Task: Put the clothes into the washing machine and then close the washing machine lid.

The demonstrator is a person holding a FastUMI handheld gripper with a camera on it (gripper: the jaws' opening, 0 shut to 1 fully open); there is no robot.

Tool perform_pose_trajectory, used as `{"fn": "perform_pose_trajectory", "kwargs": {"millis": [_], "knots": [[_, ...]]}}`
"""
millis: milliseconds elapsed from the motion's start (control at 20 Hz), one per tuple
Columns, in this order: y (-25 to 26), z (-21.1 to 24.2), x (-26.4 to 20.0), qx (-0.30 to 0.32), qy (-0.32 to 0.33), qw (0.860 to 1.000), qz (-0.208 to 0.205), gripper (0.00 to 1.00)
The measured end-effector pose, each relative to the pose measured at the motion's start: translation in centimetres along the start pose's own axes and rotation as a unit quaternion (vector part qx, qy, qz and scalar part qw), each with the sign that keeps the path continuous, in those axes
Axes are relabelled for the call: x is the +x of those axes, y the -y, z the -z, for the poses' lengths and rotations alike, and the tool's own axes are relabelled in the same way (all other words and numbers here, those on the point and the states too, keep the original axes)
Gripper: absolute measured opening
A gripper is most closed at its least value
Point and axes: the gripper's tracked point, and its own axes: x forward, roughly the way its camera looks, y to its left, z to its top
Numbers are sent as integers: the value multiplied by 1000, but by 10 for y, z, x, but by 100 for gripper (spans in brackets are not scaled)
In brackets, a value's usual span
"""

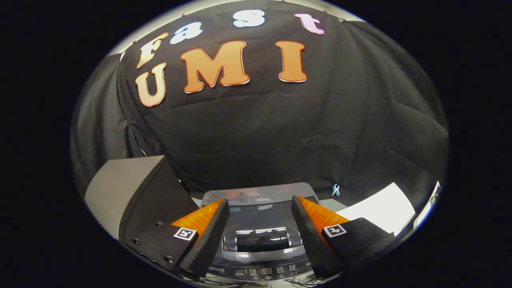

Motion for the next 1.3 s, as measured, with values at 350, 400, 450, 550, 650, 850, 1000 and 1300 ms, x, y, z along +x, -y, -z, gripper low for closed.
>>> {"fn": "perform_pose_trajectory", "kwargs": {"millis": [350, 400, 450, 550, 650, 850, 1000, 1300], "knots": [[8, -83, -36, -8, 67, 998, 0, 99], [9, -96, -41, -9, 77, 997, -1, 99], [11, -108, -45, -11, 84, 996, 0, 99], [15, -131, -56, -15, 101, 995, 0, 99], [19, -156, -70, -24, 122, 992, 1, 99], [32, -193, -100, -41, 156, 987, 4, 99], [39, -215, -119, -40, 176, 984, 3, 99], [59, -229, -144, -33, 191, 981, 6, 99]]}}
